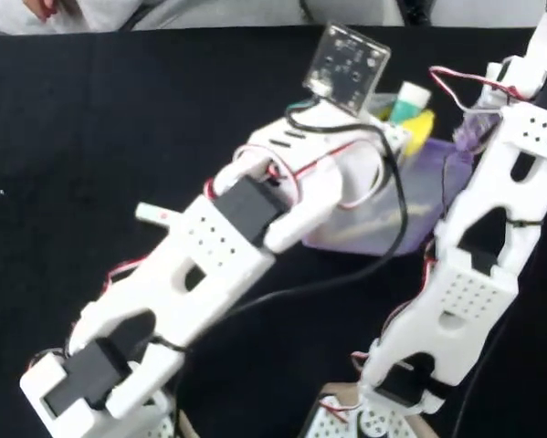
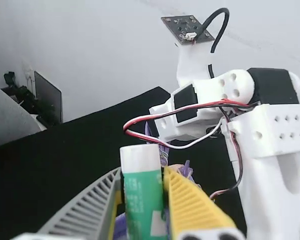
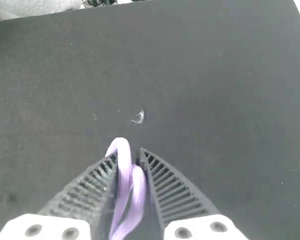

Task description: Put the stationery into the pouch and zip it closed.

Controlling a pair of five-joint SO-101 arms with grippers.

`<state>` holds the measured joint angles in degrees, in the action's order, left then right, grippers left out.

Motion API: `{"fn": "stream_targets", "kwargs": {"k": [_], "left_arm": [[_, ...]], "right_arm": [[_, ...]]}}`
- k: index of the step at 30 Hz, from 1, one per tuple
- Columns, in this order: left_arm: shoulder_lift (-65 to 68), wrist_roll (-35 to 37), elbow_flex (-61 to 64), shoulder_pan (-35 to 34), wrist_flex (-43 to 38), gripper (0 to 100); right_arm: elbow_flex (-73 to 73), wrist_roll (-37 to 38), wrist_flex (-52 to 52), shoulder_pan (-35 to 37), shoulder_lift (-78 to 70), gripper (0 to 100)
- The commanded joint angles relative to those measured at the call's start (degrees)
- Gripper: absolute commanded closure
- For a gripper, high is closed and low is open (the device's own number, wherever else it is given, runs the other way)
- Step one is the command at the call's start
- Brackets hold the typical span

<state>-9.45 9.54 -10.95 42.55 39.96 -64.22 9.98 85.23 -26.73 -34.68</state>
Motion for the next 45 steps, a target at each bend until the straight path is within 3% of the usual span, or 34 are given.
{"fn": "stream_targets", "kwargs": {"k": [1, 6, 10, 14, 23, 26, 36, 45], "left_arm": [[-5.45, -1.67, 1.10, -0.48, -3.08, 97], [-15.65, -2.46, 10.07, -0.57, -8.62, 97], [-20.92, -9.76, 25.10, -0.40, -23.21, 97], [-24.79, -11.78, 38.99, 2.07, -38.59, 97], [-25.32, -12.22, 40.66, 3.21, -39.91, 97], [-24.09, -15.38, 40.92, 3.74, -40.88, 97], [-15.03, -26.02, 52.53, 6.29, -66.64, 97], [-14.59, -25.93, 53.14, 6.55, -66.99, 95]], "right_arm": [[-2.95, 0.00, 0.26, 0.79, 0.84, 98.8], [-2.86, 0.00, 0.18, 1.05, 0.84, 98.8], [-3.03, 0.00, 0.18, 1.05, 0.84, 98.8], [-2.95, 0.00, 0.18, 1.05, 0.84, 98.8], [-3.03, 0.00, 0.18, 1.05, 0.84, 98.8], [-3.03, 0.00, 0.18, 1.05, 0.84, 98.8], [-3.03, 0.00, -0.18, 0.97, 0.84, 98.8], [-3.03, 0.00, -0.26, 0.97, 0.84, 98.8]]}}
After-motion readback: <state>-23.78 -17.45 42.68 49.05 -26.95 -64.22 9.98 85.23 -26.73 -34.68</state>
